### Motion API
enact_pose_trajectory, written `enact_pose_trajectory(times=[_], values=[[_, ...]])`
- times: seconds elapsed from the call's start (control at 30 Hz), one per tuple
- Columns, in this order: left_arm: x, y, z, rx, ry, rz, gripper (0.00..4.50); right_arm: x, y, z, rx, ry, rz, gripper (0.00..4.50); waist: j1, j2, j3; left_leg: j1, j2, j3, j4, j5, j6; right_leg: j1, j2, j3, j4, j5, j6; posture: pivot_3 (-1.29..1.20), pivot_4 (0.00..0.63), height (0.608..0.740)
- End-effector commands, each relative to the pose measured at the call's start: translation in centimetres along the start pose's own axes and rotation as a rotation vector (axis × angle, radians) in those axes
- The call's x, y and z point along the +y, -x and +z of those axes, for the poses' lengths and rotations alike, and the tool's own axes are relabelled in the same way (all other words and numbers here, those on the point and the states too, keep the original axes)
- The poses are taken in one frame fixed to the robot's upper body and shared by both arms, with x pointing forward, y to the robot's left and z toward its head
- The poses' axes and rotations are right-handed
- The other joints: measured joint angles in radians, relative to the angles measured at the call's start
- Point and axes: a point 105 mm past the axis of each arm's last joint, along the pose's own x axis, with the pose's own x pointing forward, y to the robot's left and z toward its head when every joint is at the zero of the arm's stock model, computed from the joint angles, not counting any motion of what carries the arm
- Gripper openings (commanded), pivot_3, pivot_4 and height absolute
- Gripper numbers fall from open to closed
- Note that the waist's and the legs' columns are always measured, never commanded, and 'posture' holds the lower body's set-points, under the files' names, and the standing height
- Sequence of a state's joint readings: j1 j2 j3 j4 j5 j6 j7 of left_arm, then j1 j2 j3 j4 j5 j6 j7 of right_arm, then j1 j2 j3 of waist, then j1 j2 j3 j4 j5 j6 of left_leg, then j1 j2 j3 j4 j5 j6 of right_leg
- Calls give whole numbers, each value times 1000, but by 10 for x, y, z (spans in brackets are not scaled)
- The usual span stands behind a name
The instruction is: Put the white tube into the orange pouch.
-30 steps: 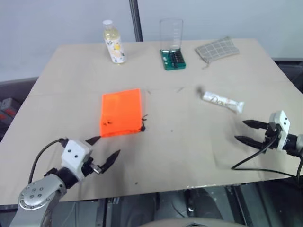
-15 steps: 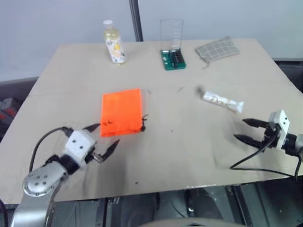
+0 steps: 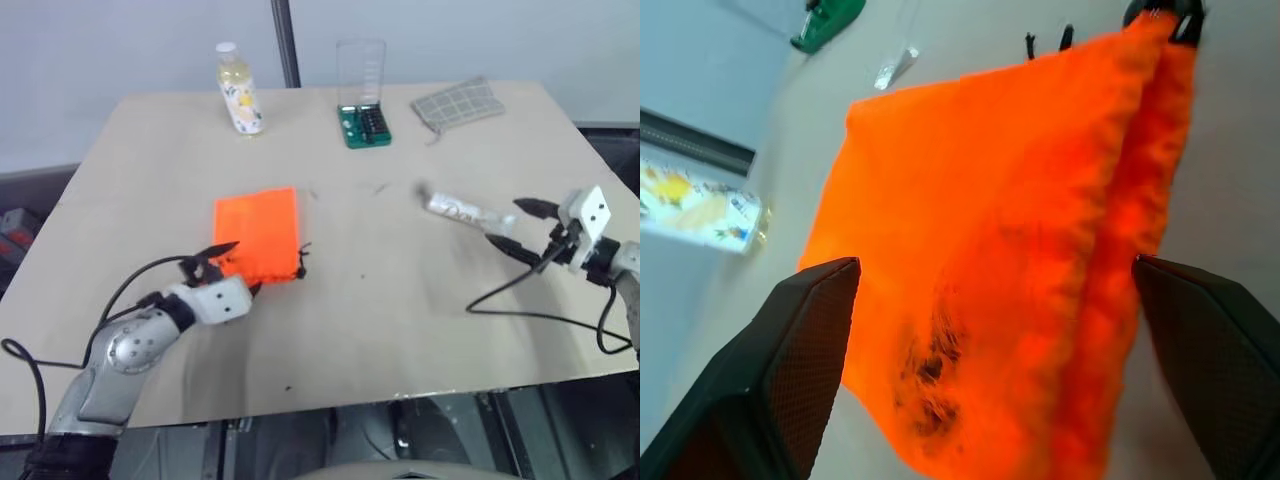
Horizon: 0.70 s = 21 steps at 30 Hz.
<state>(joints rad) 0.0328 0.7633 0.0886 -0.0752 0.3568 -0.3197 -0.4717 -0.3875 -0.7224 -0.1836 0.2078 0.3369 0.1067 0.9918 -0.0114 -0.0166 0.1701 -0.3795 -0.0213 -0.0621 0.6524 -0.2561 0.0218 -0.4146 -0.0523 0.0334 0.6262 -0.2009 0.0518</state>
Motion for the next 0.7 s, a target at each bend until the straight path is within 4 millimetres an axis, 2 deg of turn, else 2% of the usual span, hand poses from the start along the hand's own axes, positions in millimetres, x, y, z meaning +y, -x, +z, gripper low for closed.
enact_pose_trajectory(times=[0.03, 0.13, 0.3, 0.4, 0.53, 0.63, 0.67, 0.7], values=[[8, -3, 2, -18, -70, 76, 4500, 29, -9, 17, -45, -54, 187, 4463, 2, 0, 0, 0, 0, 0, 0, 0, 0, 0, 0, 0, 0, 0, 0, 0, 150, 740], [9, -5, 4, -32, -88, 118, 4500, 67, -10, 26, -65, -106, 405, 4463, 1, 0, 0, -1, 0, -3, -2, 0, 0, -1, -2, -1, 0, 0, 0, 0, 150, 740], [2, -7, 8, -49, -139, 159, 4500, 80, -16, 32, -72, -116, 472, 4463, 1, 0, 0, -1, -2, -6, -2, -1, 2, -1, -5, 0, -1, 0, 0, 0, 150, 740], [-6, -3, 8, -50, -184, 198, 3774, 79, -19, 31, -69, -115, 479, 4500, 1, 0, 0, -1, -3, -6, -2, -1, 2, -1, -5, 0, 0, 0, 0, 0, 150, 740], [-10, 3, 12, -58, -245, 266, 1936, 80, -19, 29, -62, -106, 487, 4500, 1, 0, 0, -1, -2, -7, -2, -1, 2, -1, -4, -1, 0, 0, 0, 0, 150, 740], [-7, 8, 14, -53, -239, 335, 391, 81, -19, 29, -64, -108, 490, 4500, 3, 1, 0, -1, -2, -8, -2, -1, 2, -1, -5, -2, 0, 0, 0, 0, 150, 740], [-6, 8, 15, -50, -233, 352, 22, 81, -19, 28, -63, -108, 491, 4500, 3, 1, -1, -1, -2, -8, -2, -1, 2, -1, -5, -2, 0, 0, 0, 0, 150, 740], [-5, 9, 16, -49, -229, 366, 22, 82, -20, 28, -63, -108, 492, 4500, 4, 2, -1, -1, -2, -8, -2, -1, 2, -1, -6, -2, 0, 0, 0, 0, 150, 740]])
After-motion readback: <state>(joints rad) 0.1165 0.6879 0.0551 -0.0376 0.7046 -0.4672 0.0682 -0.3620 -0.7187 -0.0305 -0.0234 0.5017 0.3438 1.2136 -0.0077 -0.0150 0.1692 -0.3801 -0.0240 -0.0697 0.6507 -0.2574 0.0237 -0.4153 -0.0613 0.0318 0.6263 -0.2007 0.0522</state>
